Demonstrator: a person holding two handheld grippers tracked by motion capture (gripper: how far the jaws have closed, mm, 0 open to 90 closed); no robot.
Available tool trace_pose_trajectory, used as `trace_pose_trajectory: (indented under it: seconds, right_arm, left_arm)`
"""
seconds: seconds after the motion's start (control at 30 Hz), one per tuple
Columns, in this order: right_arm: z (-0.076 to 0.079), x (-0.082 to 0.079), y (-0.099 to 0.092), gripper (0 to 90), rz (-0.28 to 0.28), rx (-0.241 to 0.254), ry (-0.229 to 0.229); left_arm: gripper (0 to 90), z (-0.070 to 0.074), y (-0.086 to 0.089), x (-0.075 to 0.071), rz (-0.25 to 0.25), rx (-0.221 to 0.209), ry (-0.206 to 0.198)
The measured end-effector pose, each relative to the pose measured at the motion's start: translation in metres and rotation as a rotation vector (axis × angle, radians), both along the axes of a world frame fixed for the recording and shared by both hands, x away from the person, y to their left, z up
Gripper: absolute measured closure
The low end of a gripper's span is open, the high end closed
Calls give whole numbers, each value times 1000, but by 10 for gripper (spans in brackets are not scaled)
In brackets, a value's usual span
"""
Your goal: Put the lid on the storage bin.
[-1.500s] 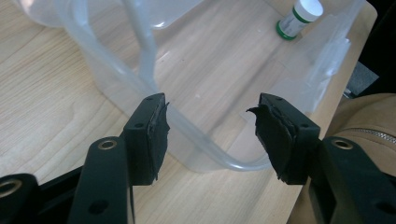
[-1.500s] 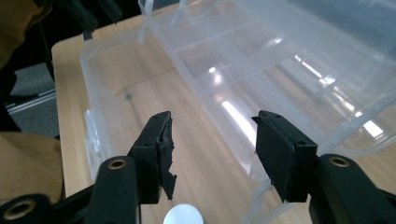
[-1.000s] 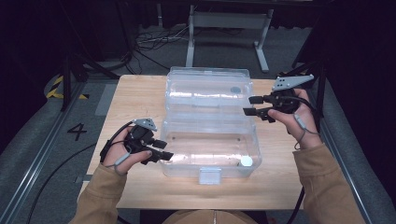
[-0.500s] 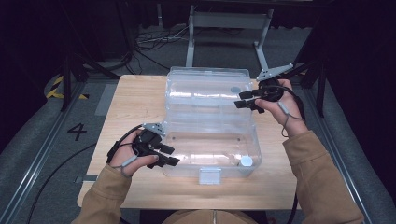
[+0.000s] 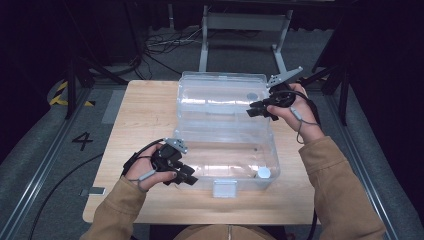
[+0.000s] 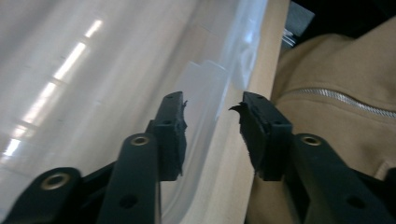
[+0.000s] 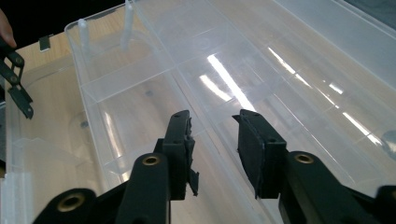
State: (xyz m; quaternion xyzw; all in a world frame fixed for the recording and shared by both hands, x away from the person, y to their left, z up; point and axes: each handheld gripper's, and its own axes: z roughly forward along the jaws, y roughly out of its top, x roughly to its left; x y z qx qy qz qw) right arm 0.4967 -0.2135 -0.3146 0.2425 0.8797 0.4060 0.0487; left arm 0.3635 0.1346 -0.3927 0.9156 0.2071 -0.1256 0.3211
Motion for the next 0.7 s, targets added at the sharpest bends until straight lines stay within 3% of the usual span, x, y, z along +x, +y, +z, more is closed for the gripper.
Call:
trace_pose_trajectory:
  seconds: [0.17, 0.4, 0.6, 0.7]
  right_arm:
    - [0, 0, 0, 717, -8, -2, 3]
    - [1, -1, 0, 746, 3, 0, 11]
    - [2, -4, 0, 777, 21, -2, 6]
    - [3, -7, 0, 788, 34, -5, 4]
  left_arm:
    - [724, -2, -1, 0, 18, 38, -24]
    - [739, -5, -7, -2, -1, 80, -57]
    - [770, -4, -11, -5, -37, 111, -120]
    - [772, -4, -11, -5, -39, 111, -124]
